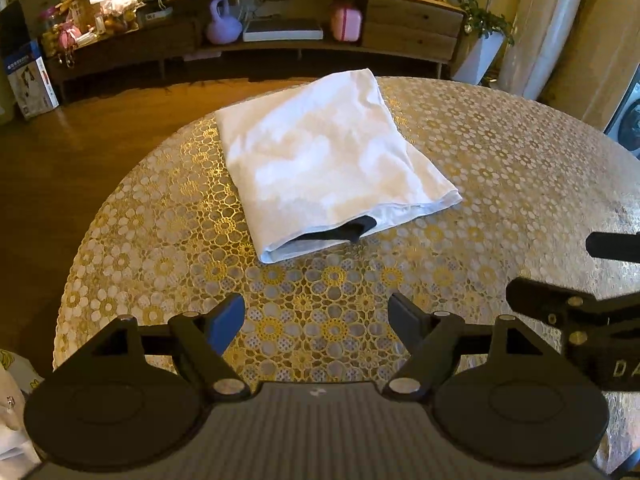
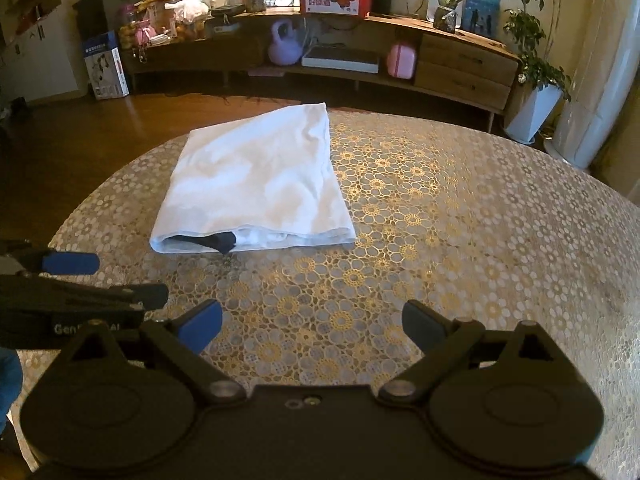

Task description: Fold clothes

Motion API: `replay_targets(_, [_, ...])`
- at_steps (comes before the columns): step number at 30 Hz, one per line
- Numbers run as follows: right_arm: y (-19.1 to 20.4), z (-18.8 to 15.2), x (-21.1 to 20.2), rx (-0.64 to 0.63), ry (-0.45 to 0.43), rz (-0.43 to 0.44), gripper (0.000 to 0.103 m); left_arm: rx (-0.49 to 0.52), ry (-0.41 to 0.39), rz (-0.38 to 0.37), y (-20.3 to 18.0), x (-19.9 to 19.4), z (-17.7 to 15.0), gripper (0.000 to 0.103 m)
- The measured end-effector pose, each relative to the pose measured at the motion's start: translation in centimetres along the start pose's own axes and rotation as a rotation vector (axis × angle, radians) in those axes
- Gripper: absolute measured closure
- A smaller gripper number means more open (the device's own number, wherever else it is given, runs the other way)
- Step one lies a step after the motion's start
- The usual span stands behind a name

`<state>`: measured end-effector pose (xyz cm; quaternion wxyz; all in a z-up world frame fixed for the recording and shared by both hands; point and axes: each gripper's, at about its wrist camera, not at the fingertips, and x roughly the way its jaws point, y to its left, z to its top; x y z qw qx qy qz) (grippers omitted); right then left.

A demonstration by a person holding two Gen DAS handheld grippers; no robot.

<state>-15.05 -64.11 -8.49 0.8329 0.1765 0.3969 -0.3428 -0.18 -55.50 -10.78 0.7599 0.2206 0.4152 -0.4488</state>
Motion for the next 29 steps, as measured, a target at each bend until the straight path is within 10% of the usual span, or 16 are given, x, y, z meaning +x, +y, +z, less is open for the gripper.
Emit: replay_targets(29, [-0.5, -0.8, 1.0, 0.049, 0.046, -0.014, 0.0, -0.01, -0.018, 0.017, 1.3, -1.2, -0.4, 0.025])
